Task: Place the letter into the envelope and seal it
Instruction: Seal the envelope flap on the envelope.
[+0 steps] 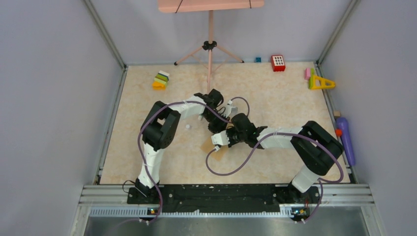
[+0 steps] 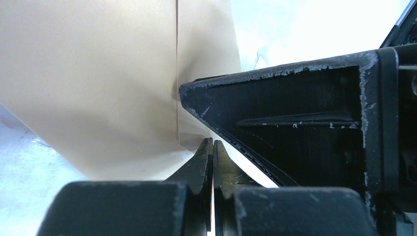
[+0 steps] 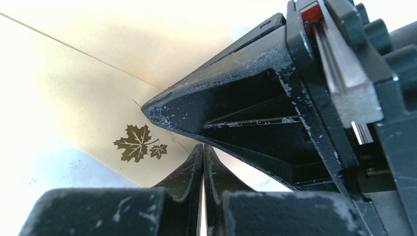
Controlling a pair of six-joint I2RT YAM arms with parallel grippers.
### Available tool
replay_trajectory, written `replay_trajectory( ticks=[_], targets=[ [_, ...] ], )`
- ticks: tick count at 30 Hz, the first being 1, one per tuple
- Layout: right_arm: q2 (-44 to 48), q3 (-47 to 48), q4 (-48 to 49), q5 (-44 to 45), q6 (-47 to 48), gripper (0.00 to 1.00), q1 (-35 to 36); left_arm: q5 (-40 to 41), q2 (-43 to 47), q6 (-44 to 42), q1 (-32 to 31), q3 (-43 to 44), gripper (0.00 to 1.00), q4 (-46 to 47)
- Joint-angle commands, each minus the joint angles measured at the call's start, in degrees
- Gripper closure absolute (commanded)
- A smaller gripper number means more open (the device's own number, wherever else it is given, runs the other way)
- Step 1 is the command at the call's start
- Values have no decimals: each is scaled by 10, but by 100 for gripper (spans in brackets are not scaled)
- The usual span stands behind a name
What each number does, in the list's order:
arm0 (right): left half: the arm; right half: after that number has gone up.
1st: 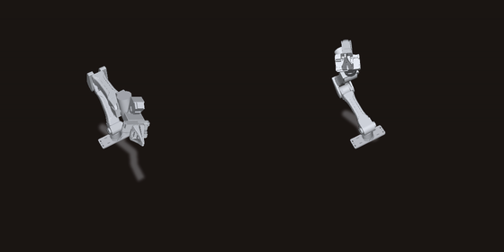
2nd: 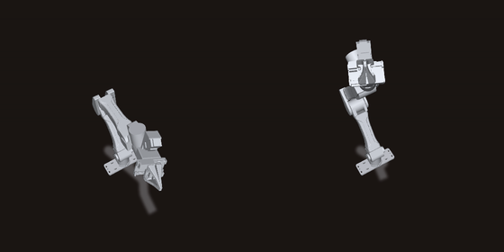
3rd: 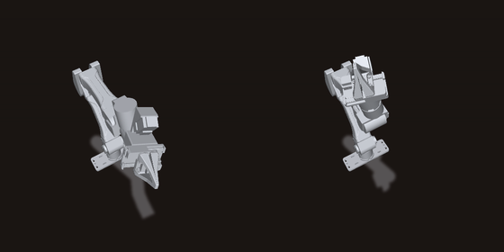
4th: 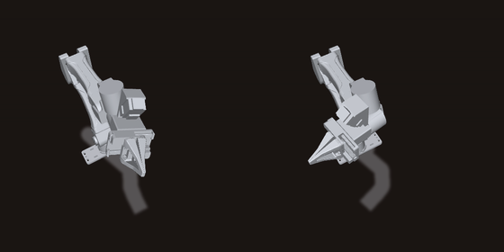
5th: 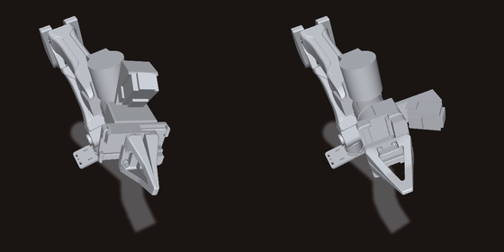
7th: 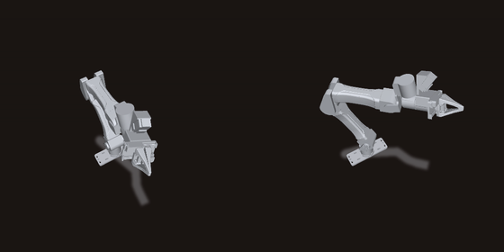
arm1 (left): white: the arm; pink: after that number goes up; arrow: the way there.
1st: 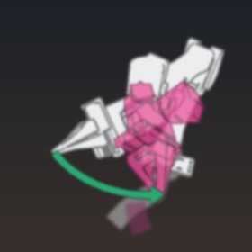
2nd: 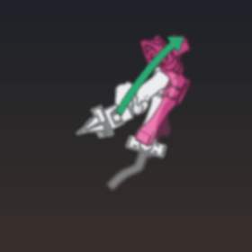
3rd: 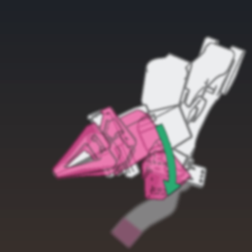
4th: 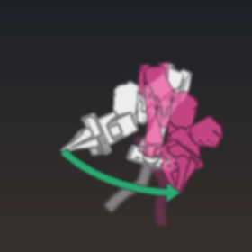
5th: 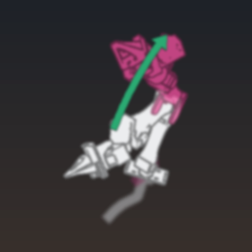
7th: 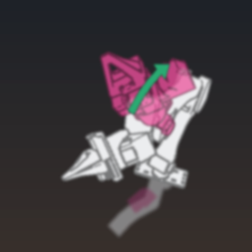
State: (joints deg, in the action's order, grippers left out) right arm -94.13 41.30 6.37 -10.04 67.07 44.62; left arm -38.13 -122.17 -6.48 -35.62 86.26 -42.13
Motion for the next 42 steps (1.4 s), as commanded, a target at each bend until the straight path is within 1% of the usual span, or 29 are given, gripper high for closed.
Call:
replay_trajectory(
  ticks=[1,12,17,22,28,34,37,42],
  targets=[
    [2,-18,-67,-24,-12,100,9,40,-7,-34,8,-10,100,40],
    [8,-17,-67,-24,-14,100,10,0,18,-75,5,-54,100,13],
    [15,-11,-72,-45,-31,100,10,11,15,-64,5,-59,100,26],
    [30,-6,-84,-68,-51,100,26,12,8,-50,5,-55,100,37],
    [12,-6,-74,-49,-48,100,55,6,6,-45,5,-57,100,41],
    [-7,-5,-68,-18,-43,100,60,3,11,-44,5,-64,100,46],
    [-4,-15,-56,-2,-39,100,55,2,9,-45,4,-64,100,46],
    [6,-17,-47,-1,-40,100,25,10,8,-50,1,-66,100,43]
  ],
)
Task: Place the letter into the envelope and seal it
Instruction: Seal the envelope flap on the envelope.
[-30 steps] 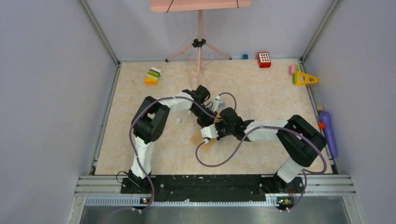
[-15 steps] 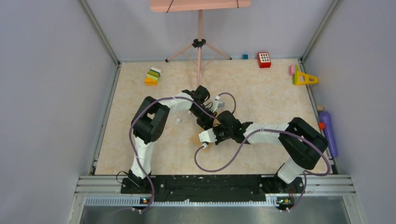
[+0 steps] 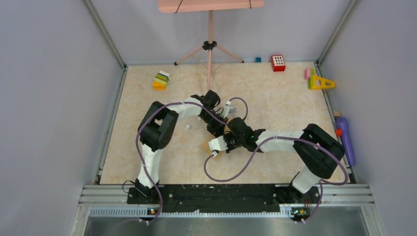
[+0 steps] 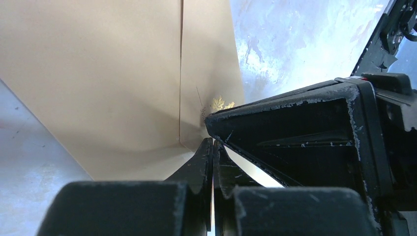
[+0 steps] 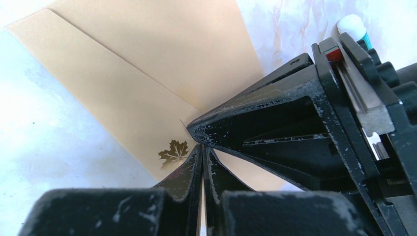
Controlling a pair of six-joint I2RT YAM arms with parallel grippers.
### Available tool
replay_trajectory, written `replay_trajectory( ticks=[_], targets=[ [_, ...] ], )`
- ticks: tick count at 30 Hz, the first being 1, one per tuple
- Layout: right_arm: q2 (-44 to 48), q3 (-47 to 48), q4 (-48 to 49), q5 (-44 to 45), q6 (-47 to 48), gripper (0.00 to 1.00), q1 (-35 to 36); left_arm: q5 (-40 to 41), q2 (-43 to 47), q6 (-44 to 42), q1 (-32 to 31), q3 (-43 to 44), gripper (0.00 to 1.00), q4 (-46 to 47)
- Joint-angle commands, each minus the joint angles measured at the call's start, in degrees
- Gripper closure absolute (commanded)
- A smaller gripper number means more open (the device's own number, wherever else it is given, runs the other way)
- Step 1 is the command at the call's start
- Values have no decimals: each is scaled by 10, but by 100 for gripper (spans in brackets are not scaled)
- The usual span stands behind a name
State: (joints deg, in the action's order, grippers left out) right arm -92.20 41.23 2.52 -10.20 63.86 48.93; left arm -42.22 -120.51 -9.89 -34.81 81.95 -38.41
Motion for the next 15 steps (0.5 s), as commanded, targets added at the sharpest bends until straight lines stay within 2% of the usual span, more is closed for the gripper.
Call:
replay_trajectory(
  ticks=[1,15],
  targets=[
    [-12,-17,-5,2,-8,100,-25,54,-8,-16,-9,-23,100,6],
    [-32,-18,28,25,0,100,-68,70,-6,-20,-15,-25,100,2]
  ],
)
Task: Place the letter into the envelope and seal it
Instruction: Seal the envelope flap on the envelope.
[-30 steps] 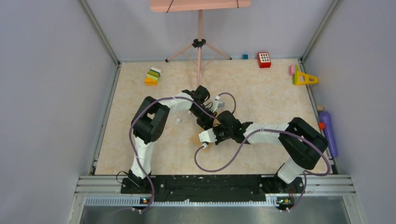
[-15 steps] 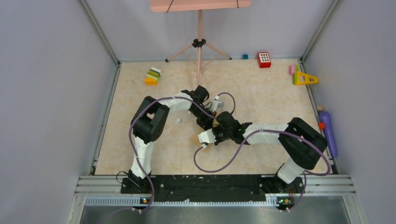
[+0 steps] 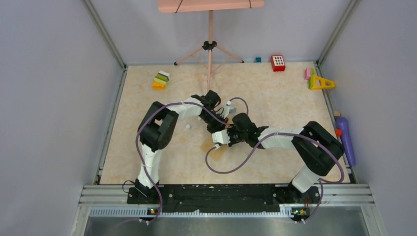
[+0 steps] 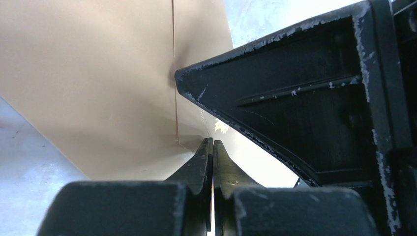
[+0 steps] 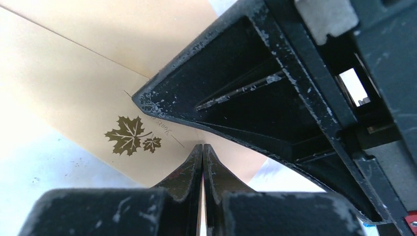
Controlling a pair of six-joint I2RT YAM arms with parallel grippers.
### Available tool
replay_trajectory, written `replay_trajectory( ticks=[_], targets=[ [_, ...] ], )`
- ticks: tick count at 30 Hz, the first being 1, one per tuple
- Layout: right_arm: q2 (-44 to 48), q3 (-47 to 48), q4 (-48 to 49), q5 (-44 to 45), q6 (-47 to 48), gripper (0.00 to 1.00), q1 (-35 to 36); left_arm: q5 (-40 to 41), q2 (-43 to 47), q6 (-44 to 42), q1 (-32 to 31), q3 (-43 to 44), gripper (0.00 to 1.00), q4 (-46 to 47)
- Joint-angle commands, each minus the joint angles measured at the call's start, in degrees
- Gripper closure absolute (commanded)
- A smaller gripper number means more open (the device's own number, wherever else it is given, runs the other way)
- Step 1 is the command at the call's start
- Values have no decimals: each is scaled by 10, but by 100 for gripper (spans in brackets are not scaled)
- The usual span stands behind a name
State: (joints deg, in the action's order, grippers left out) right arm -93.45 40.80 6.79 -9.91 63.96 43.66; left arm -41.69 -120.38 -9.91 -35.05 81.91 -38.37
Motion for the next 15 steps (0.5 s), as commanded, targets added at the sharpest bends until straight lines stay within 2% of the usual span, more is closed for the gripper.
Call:
replay_trajectory(
  ticks=[1,15],
  targets=[
    [-21,-14,-12,25,0,100,-16,64,-7,-19,-13,-24,100,2],
    [-3,-21,-7,19,5,100,-47,63,-7,-18,-13,-25,100,5]
  ],
)
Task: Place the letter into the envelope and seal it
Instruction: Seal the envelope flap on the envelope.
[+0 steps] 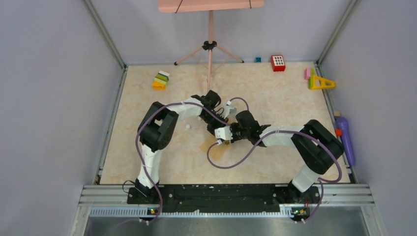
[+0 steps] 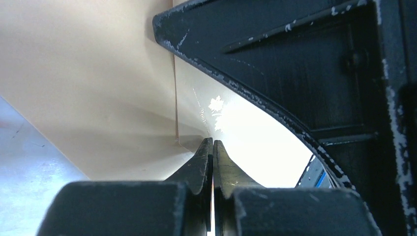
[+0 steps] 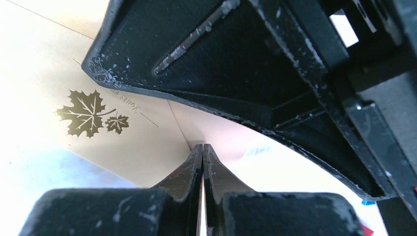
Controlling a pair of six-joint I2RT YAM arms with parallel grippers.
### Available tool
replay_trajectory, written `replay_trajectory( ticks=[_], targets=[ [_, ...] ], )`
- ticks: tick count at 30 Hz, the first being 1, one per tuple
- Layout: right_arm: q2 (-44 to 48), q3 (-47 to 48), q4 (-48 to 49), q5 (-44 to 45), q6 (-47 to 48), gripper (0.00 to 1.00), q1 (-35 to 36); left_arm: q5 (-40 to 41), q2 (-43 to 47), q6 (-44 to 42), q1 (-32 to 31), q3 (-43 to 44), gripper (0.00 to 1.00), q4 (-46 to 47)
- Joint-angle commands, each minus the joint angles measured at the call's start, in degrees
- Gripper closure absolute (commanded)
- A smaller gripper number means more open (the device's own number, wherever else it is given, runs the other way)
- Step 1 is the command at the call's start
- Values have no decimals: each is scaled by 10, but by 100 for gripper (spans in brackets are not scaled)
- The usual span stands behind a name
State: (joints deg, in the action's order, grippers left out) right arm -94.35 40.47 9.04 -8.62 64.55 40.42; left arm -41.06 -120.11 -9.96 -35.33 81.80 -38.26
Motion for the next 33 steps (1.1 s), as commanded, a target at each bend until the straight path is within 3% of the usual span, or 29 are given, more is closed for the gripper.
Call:
replay_trajectory(
  ticks=[1,6,13,22,33],
  targets=[
    [9,-19,-28,5,-3,100,-15,56,-10,-18,-10,-24,100,4],
    [36,-2,3,5,-72,100,-17,57,-11,-7,-9,-23,100,8],
    [114,-4,24,-68,-182,100,-50,27,1,27,3,-33,100,39],
    [123,-103,137,-82,-59,100,-54,-53,-9,69,16,-46,100,67],
    [85,-129,221,-69,-27,100,-7,-123,-13,130,17,-71,100,128]
  ],
)
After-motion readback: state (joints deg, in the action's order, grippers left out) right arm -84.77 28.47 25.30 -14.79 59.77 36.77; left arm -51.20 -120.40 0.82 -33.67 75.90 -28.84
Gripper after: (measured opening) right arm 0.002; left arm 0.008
